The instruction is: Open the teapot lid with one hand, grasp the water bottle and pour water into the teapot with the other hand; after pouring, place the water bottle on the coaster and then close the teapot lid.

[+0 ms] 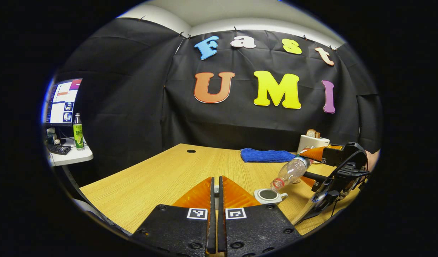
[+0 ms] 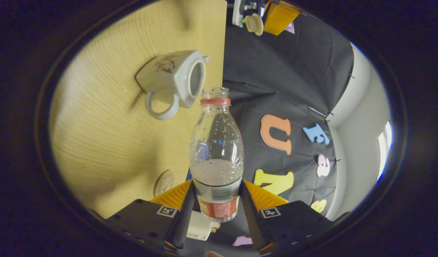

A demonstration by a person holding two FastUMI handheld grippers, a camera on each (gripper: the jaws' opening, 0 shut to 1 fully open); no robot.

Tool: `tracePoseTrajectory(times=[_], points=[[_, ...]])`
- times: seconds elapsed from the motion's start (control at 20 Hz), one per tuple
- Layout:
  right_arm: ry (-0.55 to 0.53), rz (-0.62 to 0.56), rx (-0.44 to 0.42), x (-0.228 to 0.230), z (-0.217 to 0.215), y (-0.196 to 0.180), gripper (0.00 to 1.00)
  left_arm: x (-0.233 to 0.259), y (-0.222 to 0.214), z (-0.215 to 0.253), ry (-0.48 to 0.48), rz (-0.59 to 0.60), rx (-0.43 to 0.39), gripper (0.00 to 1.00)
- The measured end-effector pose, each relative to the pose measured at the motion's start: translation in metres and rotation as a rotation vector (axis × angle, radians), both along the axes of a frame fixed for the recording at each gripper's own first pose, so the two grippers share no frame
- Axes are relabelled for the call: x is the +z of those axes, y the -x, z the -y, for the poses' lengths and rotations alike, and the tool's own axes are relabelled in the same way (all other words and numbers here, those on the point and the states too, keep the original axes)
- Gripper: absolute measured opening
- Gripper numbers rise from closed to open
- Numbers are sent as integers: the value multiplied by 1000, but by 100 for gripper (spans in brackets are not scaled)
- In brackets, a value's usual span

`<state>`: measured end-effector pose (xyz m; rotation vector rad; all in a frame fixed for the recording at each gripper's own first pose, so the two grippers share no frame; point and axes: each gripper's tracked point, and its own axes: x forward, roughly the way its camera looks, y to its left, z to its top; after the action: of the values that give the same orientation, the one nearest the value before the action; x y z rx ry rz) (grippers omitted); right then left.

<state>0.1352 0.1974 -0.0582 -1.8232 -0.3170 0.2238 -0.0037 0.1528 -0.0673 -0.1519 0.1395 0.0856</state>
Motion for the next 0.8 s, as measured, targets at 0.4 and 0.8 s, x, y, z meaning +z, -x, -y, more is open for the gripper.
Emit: tracePoseTrajectory(times=[0.4, 0.8], points=[[63, 50, 23, 10, -7, 4, 69, 2, 2, 1, 3, 4, -4, 4], [127, 102, 40, 19, -13, 5, 69, 2, 3, 0, 6, 7, -5, 4]])
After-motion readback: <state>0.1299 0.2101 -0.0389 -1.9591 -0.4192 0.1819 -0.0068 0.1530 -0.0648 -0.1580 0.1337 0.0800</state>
